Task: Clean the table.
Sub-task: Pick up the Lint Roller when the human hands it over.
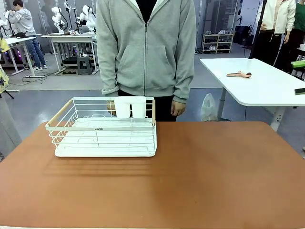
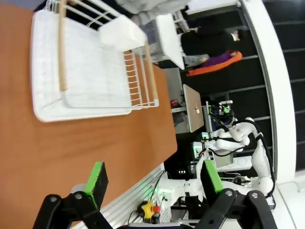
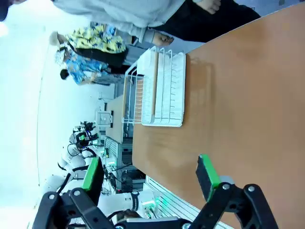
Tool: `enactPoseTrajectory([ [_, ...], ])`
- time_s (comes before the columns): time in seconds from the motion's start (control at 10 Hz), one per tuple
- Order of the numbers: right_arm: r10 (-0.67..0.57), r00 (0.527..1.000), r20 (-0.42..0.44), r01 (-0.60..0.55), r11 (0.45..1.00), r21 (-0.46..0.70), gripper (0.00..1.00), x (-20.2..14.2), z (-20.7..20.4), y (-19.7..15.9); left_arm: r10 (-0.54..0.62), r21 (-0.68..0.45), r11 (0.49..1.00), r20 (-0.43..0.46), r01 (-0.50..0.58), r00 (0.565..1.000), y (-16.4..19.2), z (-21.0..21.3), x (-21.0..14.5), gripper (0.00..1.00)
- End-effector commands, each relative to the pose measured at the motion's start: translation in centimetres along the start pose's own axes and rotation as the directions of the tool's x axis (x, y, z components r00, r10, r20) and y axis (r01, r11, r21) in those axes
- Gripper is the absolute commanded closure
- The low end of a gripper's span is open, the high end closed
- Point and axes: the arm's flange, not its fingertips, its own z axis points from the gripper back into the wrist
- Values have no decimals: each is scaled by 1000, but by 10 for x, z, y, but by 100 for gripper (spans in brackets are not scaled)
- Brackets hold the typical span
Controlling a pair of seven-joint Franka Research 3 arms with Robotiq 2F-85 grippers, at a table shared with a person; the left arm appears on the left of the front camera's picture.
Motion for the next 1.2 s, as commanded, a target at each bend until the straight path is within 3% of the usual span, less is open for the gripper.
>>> enactPoseTrajectory([
  [0.0, 16, 1000, 0, -16, 999, 35, 0, -4, 6, -22, 89, 34, 996, -28, -88, 996, 3, 20, 14, 0],
  [0.7, -16, 1000, -13, 16, 999, 32, 0, -6, 2, -41, 159, 54, 986, 19, -160, 987, 21, 22, 22, 0],
  [0.8, -27, 999, -17, 27, 999, 23, 0, -6, 3, -39, 124, 45, 991, -26, -123, 992, 27, 18, 13, 0],
  [1.1, -27, 999, -17, 27, 999, 23, 0, -6, 3, -39, 124, 45, 991, -26, -123, 992, 27, 18, 13, 0],
])
